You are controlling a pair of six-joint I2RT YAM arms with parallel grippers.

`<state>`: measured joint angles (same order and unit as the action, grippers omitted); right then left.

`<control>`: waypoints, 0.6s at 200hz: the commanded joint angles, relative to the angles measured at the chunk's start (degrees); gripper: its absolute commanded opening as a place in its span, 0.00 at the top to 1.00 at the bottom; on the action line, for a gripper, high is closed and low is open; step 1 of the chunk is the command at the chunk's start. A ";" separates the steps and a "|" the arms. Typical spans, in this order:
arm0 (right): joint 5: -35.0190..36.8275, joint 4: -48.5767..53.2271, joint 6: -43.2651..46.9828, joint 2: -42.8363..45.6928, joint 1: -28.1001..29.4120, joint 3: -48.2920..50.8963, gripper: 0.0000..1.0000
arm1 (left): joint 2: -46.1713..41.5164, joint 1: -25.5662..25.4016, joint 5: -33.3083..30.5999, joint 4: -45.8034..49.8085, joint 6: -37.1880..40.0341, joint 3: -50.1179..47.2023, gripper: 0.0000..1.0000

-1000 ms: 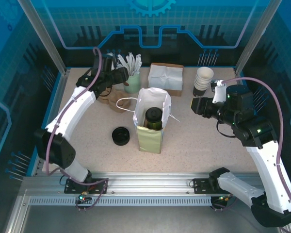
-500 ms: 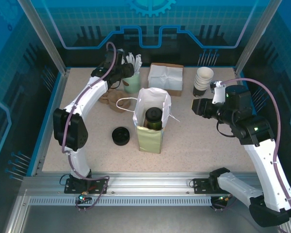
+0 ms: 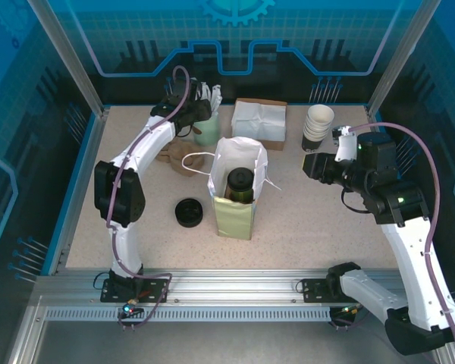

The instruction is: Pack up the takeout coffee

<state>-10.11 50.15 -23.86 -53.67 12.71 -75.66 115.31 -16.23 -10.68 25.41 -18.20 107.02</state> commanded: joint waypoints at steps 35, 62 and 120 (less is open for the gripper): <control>-3.31 -1.10 1.41 0.94 -2.75 1.52 0.56 | 3.02 0.50 -2.54 1.40 1.78 2.62 0.52; -4.16 -1.27 1.59 0.94 -3.62 2.13 0.56 | 4.01 0.50 -2.63 1.22 1.85 2.95 0.53; -5.63 -1.55 1.79 0.85 -5.14 3.06 0.56 | 5.79 0.50 -4.08 1.12 2.29 4.71 0.59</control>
<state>-14.00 49.60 -23.22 -53.34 8.73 -73.12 119.42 -16.23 -12.88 25.82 -17.39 108.73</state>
